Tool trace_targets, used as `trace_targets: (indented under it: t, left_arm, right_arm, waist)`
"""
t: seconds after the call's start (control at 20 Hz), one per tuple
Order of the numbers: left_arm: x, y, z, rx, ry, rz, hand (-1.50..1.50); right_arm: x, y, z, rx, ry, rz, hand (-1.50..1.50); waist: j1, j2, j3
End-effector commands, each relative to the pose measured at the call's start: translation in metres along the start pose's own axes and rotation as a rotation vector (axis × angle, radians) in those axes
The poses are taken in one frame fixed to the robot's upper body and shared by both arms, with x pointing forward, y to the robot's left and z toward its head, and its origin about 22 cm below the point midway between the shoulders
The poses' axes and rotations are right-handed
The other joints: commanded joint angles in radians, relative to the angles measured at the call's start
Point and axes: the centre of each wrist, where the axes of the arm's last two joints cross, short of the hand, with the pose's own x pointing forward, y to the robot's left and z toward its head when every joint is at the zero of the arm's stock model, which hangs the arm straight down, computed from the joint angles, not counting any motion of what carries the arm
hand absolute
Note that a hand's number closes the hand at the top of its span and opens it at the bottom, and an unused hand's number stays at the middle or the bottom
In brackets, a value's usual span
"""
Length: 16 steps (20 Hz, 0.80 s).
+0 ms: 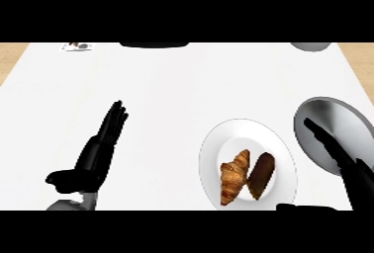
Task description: Pick the croissant from the plate and place it in the pan
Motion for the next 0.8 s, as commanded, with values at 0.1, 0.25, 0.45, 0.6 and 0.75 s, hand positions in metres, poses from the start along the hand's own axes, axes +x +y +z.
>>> trace_targets:
  t: [0.1, 0.25, 0.45, 0.6, 0.75]
  left_arm:
    - [0.001, -0.015, -0.004, -0.023, -0.006, 0.012, 0.00]
    - [0.007, -0.011, -0.004, -0.042, 0.008, 0.015, 0.00]
    - [-0.001, -0.013, -0.008, -0.031, -0.008, -0.005, 0.00]
    - [0.005, -0.018, -0.003, -0.023, -0.014, -0.008, 0.00]
    - [-0.013, 0.000, -0.006, 0.008, 0.001, -0.017, 0.00]
  right_arm:
    - [0.022, 0.009, -0.021, 0.166, 0.131, 0.203, -1.50]
    - [0.032, 0.033, -0.021, 0.271, 0.193, 0.301, -1.50]
    - [0.032, 0.057, -0.042, 0.417, 0.218, 0.436, -1.50]
    - [0.044, 0.089, -0.051, 0.437, 0.257, 0.510, -1.50]
    - [0.049, 0.105, -0.050, 0.479, 0.291, 0.534, -1.50]
  waist:
    - [0.024, 0.004, 0.000]
    - [0.034, 0.003, 0.000]
    - [0.027, 0.004, 0.001]
    - [0.024, 0.002, 0.001]
    - [0.006, 0.002, 0.001]
